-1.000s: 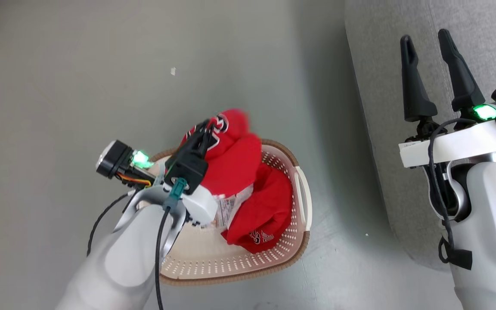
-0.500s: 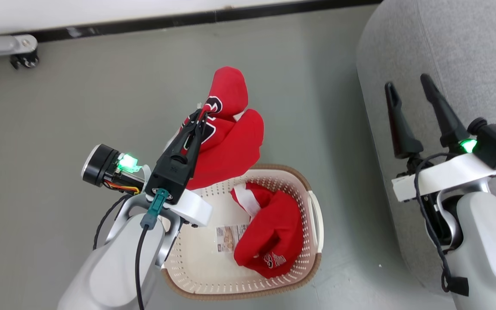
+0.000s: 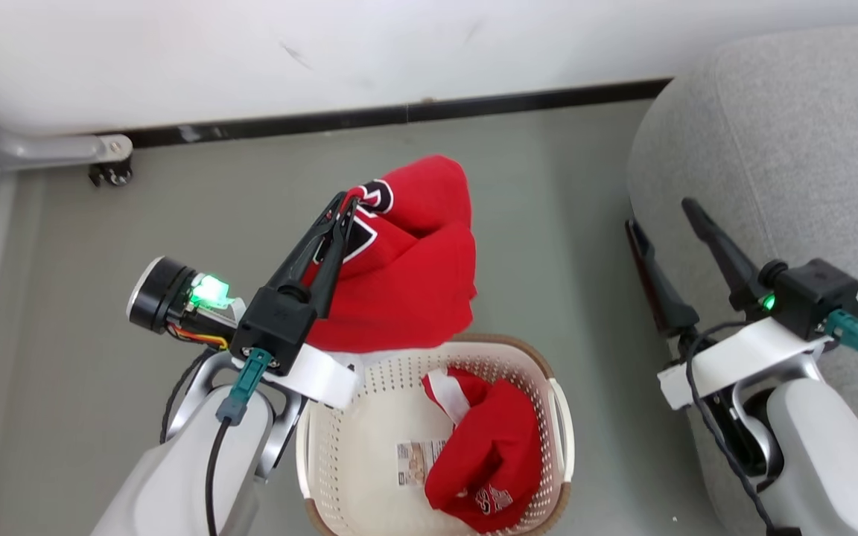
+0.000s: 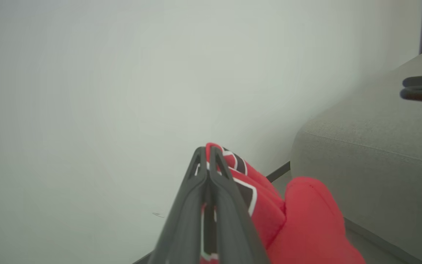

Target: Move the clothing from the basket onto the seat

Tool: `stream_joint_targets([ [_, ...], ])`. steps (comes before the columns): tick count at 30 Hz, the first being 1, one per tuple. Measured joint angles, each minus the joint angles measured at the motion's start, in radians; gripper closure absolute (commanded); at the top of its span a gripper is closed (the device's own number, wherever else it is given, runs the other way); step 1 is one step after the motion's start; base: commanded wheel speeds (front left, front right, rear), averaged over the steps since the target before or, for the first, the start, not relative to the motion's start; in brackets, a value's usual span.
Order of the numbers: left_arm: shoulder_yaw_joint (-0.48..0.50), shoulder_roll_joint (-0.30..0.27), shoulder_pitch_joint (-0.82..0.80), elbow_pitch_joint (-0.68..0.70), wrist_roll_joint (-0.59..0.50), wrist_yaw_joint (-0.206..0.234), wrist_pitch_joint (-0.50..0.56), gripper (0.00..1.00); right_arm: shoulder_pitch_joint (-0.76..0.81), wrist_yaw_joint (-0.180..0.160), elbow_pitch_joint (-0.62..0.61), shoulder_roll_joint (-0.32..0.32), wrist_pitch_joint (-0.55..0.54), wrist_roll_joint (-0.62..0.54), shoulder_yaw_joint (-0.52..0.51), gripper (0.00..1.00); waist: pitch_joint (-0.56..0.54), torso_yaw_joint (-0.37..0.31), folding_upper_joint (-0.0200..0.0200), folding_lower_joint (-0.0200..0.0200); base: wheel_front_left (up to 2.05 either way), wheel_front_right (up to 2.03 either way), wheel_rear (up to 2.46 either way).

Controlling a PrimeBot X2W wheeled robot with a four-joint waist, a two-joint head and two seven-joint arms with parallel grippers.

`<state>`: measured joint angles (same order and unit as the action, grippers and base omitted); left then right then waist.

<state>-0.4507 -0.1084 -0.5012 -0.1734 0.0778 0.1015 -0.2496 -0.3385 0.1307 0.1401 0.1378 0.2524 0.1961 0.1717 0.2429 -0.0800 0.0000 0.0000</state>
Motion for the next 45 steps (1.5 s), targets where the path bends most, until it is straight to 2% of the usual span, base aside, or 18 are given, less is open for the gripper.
stream_joint_targets([
  [16,0.037,-0.030,0.082,0.051,0.059,-0.034,0.000,1.00,0.074,0.000,0.016,0.065,0.000,0.061,0.149,0.00,-0.149,0.022,0.0000,0.0000,0.00,0.00,0.00],
  [29,0.032,-0.054,0.094,0.082,0.062,-0.066,-0.003,1.00,0.079,0.000,-0.047,0.159,-0.059,0.198,0.432,0.00,-0.242,0.032,0.0000,0.0000,0.00,0.00,0.00],
  [39,0.011,-0.053,0.097,0.104,0.063,-0.083,-0.003,1.00,-0.012,0.000,-0.090,0.238,-0.121,0.264,0.592,0.00,-0.281,0.046,0.0000,0.0000,0.00,0.00,0.00],
  [45,-0.005,-0.050,0.098,0.119,0.063,-0.088,-0.001,1.00,-0.078,0.000,-0.095,0.238,-0.138,0.300,0.683,0.00,-0.286,0.056,0.0000,0.0000,0.00,0.00,0.00],
])
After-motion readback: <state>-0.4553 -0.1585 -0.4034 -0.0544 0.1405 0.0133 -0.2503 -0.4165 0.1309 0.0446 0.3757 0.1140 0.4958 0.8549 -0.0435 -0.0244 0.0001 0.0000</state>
